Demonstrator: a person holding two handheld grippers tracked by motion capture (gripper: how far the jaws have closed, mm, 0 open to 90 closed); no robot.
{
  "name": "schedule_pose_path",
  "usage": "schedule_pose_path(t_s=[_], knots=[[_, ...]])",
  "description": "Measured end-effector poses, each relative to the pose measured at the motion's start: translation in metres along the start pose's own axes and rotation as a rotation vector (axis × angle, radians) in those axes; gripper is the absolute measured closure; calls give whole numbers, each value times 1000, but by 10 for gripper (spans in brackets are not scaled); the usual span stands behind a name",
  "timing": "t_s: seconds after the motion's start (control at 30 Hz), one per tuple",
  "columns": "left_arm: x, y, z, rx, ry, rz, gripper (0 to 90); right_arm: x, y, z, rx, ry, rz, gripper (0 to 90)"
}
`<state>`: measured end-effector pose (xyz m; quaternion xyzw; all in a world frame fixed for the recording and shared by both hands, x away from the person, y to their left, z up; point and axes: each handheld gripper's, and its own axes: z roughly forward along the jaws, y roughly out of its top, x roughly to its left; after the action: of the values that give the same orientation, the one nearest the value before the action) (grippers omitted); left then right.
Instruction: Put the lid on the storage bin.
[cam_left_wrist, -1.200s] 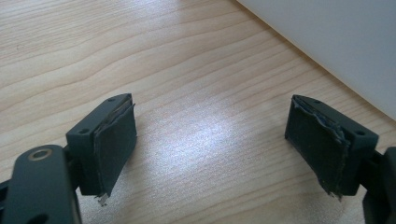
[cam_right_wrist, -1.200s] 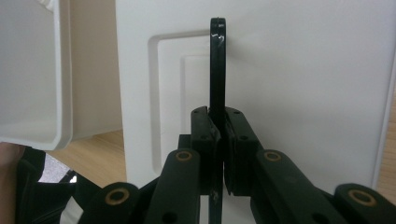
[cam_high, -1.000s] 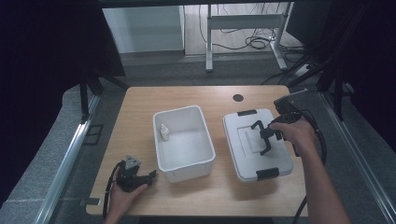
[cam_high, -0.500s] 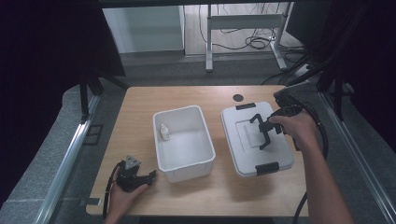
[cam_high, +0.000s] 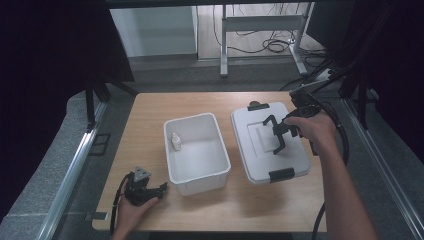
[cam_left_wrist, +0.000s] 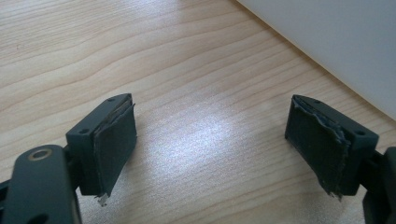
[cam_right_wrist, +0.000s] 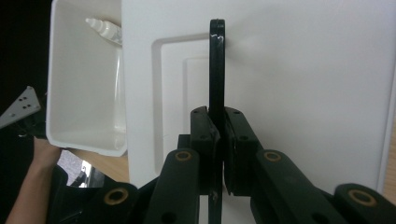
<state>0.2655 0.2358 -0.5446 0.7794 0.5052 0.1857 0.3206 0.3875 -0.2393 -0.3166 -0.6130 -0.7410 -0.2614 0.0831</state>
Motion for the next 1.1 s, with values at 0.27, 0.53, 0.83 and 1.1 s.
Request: schedule_pose_path(t_s=[0.27,0.53,0.83,1.1], knots=[[0,0,0,3,0,4,163,11,6,-1,-11,8,-14,839],[0,0,0,3,0,1,162,23,10,-1,-13,18,-33,841],[0,0,0,3,-1,1,160,37,15,7,-4,22,-42,840],[0,0,0,4,-1,3,157,54,20,19,14,28,-63,837]])
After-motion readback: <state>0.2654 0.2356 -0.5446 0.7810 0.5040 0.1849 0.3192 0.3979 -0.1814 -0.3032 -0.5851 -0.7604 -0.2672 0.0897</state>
